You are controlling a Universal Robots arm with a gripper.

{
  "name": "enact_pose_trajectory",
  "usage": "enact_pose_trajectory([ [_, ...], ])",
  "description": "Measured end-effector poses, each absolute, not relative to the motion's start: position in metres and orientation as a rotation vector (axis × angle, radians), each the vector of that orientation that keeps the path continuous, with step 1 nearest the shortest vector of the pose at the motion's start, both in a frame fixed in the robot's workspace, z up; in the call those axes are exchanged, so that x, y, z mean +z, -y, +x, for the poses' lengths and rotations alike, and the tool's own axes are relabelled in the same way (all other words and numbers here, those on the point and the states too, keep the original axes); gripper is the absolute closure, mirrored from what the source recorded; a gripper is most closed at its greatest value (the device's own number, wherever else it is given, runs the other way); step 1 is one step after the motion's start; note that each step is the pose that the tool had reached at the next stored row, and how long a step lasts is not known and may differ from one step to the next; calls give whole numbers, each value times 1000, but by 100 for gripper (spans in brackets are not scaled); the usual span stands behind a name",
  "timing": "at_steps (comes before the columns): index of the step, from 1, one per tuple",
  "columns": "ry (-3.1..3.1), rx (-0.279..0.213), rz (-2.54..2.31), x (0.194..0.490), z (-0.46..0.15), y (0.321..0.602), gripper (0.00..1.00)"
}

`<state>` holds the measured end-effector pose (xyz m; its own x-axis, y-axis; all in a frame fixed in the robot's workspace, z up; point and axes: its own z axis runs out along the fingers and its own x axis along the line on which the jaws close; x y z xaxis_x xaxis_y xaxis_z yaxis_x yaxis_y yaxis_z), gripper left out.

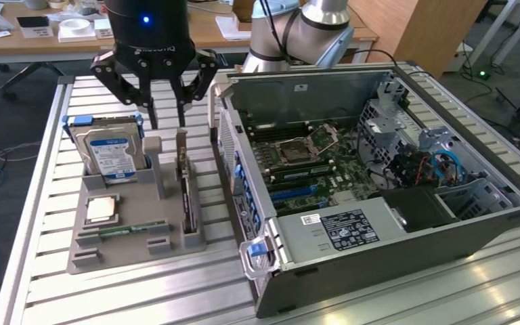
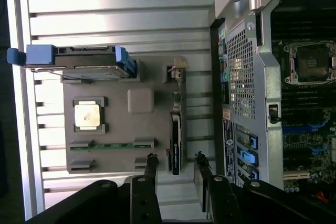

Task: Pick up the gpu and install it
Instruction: 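Pick up the gpu and move the gpu toward the slot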

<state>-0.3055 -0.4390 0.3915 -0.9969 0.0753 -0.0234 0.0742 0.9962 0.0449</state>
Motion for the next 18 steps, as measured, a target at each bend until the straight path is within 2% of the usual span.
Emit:
enact_pose_trajectory([
  [18, -3114, 68, 117, 360, -305, 439, 58],
])
